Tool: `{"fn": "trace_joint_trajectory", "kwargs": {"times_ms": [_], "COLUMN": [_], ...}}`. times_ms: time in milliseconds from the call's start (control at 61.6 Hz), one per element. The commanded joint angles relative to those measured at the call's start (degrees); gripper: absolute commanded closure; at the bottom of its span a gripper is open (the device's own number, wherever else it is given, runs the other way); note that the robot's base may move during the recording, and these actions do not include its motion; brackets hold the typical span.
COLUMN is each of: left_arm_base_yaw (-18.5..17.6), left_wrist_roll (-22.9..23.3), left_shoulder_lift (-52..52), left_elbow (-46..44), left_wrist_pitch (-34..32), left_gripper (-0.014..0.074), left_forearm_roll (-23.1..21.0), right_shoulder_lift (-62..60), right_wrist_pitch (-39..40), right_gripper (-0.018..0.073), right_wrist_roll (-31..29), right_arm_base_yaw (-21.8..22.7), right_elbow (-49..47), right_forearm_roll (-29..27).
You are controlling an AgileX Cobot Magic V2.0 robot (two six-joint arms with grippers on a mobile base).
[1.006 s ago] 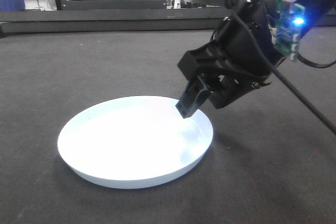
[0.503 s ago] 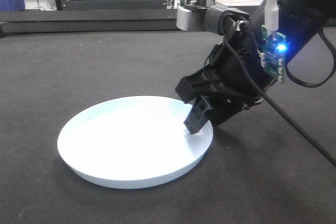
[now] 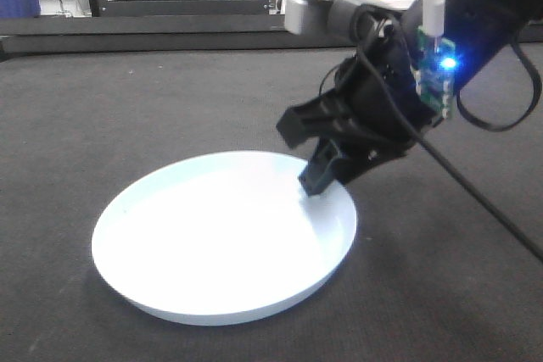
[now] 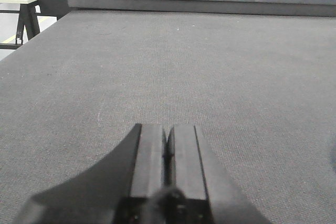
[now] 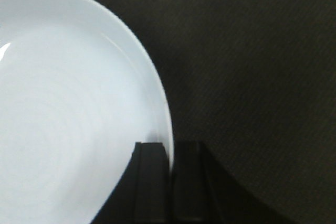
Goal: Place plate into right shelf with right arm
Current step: 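Lower the right gripper onto the white plate's rim and close it, then lift the white plate upright off the table with the right gripper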
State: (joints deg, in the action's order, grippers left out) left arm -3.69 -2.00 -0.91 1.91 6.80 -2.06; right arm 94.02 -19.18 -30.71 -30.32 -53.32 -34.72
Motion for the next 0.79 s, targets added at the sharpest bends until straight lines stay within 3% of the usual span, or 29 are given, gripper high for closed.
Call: {"fn": "trace_joint_trajectory", "kwargs": {"times_ms": [0, 406, 779], "left_arm_base_yaw": [-0.5, -0.5, -0.5], "left_wrist_roll": [0.2, 0.2, 0.2], "left_shoulder_lift": [-0.4, -0.4, -0.4], "left_elbow": [0.5, 0.5, 0.5], "left_wrist_pitch": [-5.0, -5.0, -5.0], "left_gripper": [0.0643, 0.0643, 0.0643], "left_forearm_roll": [-0.3, -0.3, -0.3], "right_shoulder_lift": [-6.3, -30.5, -58.8], "right_wrist_pitch": [3.9, 5.5, 13.9], "right_gripper": [0.0502, 0.0502, 0.0502], "right_wrist_roll": [-0.8, -0.7, -0.7], "right_arm_base_yaw": [0.2, 0.2, 0.2], "right_elbow": [-2.1, 0.5, 14.1], "right_forearm_roll": [0.0, 0.0, 0.0]}}
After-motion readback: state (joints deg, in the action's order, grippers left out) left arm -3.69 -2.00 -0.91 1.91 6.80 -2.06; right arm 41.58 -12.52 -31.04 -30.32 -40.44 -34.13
